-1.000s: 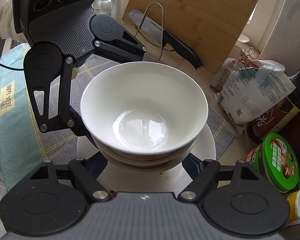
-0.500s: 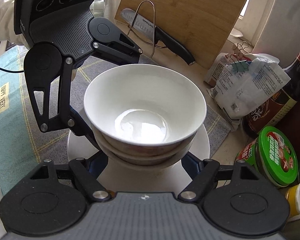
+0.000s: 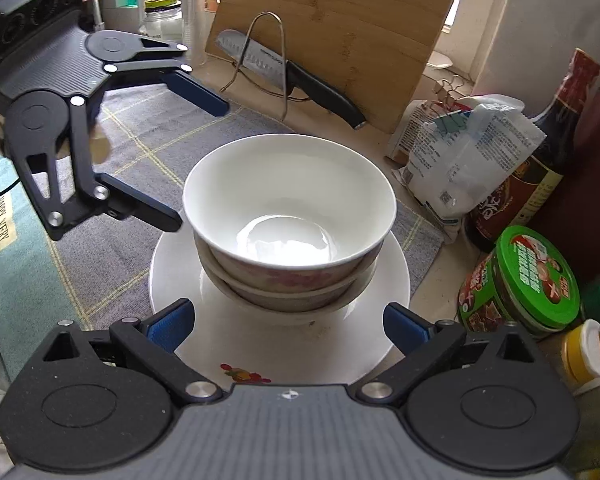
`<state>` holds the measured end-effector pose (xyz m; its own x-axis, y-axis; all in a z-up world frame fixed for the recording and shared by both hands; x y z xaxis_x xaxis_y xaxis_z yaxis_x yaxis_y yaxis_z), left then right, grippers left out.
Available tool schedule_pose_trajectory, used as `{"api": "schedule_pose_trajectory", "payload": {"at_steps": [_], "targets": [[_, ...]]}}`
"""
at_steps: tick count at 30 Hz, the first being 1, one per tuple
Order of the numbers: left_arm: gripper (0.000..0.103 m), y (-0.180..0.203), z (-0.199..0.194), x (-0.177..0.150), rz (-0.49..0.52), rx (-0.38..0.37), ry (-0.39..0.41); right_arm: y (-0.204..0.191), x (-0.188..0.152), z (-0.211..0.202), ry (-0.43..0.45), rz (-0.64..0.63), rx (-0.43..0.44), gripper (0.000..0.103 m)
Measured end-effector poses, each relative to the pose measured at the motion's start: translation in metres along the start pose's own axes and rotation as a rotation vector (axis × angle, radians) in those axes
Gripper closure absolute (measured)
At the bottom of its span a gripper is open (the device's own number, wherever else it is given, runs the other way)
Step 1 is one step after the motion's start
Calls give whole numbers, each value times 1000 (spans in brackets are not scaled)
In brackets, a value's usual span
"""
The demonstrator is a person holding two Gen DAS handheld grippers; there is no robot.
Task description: Organize plates and bowls
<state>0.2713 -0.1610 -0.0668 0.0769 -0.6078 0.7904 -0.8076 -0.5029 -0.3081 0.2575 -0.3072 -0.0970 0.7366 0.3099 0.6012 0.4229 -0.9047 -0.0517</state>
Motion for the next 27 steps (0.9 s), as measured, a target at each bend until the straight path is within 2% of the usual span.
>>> {"api": "schedule_pose_trajectory", "payload": {"at_steps": [2, 5, 9, 15, 21, 27], "targets": [[1, 0, -15, -1, -49, 23, 31, -6, -2, -7, 9, 49, -43, 1], [1, 3, -26, -13, -82, 86, 19, -17, -4, -19, 43, 166, -131, 0], [1, 15, -35, -33, -159, 84, -47, -32, -16, -32, 73, 418, -249, 0], [1, 22, -66, -34, -248, 183, -112, -63, -37, -54, 74, 637, -417, 0], [1, 21, -95, -29, -293, 273, -185, -79, -47, -85, 133, 752, -464, 0], [1, 18, -114, -27, -326, 294, -187, -89, -47, -105, 193, 807, -471, 0]]}}
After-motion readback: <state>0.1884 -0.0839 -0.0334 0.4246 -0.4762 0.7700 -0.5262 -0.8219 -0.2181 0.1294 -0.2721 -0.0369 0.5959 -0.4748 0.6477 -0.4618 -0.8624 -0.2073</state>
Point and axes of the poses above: each gripper's, at about its wrist camera, not at the fingertips, and z roughly the way its jaws point, y to its right, x to its top, the point moved 9 cm from there along z, roughly the way its jaws point, and after that the axes turned 15 degrees about z, right-handed, at the moved point
